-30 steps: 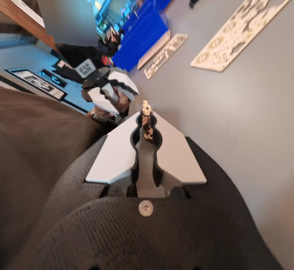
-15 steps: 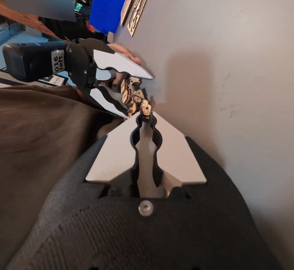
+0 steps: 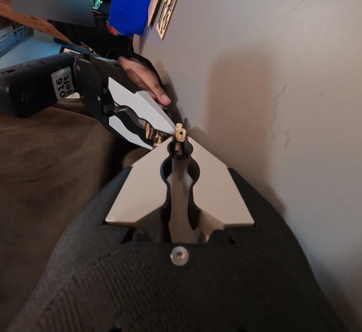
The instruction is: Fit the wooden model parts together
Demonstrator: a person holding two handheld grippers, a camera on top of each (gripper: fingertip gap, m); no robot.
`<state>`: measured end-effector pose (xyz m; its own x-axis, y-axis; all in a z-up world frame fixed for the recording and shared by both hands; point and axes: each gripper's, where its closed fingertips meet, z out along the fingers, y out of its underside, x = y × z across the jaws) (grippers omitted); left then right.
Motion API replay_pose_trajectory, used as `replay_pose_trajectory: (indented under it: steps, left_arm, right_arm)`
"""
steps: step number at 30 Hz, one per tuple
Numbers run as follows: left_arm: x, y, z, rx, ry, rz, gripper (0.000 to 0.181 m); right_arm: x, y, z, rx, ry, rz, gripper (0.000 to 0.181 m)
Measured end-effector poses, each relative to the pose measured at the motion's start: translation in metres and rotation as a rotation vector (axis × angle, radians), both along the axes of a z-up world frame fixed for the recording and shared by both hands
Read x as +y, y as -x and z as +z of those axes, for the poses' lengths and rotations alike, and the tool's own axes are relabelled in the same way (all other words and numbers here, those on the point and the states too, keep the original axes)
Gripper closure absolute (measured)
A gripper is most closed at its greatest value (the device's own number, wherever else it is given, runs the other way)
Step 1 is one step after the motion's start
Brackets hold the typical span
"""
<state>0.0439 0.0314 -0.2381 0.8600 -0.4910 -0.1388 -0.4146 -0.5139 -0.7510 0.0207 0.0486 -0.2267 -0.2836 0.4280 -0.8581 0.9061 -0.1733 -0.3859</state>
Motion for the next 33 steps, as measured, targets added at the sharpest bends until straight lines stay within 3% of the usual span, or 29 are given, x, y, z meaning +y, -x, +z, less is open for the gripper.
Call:
replay_pose_trajectory:
  steps: [1, 6, 13, 23, 33]
  left_arm:
    - [0.000, 0.001, 0.002, 0.024, -0.025, 0.002, 0.152]
    - [0.000, 0.020, 0.000, 0.242, -0.130, 0.020, 0.152]
    - [-0.004, 0.017, -0.001, 0.246, -0.138, -0.015, 0.151]
    - [-0.008, 0.001, 0.010, 0.185, -0.189, -0.066, 0.151]
    - [-0.013, -0.009, 0.001, 0.227, -0.157, -0.117, 0.151]
  right_arm:
    - [0.001, 0.001, 0.001, 0.013, -0.010, -0.005, 0.175]
    - [0.003, 0.002, 0.013, 0.088, -0.002, -0.020, 0.175]
    - [-0.002, -0.002, 0.005, 0.125, -0.113, 0.022, 0.174]
    - [-0.012, -0.017, 0.001, 0.023, -0.023, 0.085, 0.174]
    - [-0.017, -0.027, 0.002, -0.039, 0.040, 0.135, 0.174]
